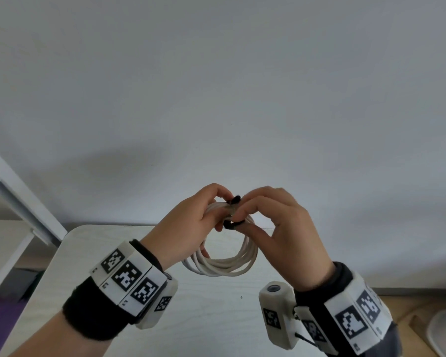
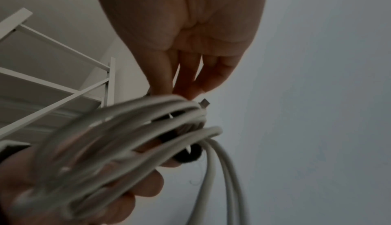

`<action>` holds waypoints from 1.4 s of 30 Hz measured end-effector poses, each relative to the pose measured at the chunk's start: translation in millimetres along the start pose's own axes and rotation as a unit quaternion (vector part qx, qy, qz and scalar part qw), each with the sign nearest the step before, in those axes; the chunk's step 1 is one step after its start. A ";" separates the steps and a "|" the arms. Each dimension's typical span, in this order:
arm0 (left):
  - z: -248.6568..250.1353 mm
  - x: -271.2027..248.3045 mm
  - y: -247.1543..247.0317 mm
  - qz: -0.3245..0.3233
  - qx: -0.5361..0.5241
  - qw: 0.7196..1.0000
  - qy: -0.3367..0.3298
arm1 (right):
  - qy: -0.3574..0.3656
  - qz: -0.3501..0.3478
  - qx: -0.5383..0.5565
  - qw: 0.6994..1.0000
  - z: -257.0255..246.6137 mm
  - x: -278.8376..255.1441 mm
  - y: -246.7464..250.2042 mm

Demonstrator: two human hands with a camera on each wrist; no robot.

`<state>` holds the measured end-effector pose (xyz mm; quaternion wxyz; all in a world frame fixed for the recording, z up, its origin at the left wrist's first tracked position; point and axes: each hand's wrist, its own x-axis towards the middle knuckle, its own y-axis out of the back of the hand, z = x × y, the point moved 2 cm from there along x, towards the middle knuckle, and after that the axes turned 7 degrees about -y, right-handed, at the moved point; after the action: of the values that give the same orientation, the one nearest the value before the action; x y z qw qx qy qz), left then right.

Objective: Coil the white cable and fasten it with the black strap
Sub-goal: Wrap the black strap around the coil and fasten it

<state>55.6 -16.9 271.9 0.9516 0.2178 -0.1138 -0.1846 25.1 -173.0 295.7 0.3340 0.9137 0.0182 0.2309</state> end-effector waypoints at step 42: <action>-6.7 -10.4 -17.8 -0.002 0.062 0.994 -0.092 | -0.241 -0.114 0.237 0.934 38.8 23.3 -0.6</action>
<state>42.8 -25.2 256.5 0.9215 0.2587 -0.2113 -0.1984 62.8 -191.5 278.8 0.1266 0.9863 0.0953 -0.0468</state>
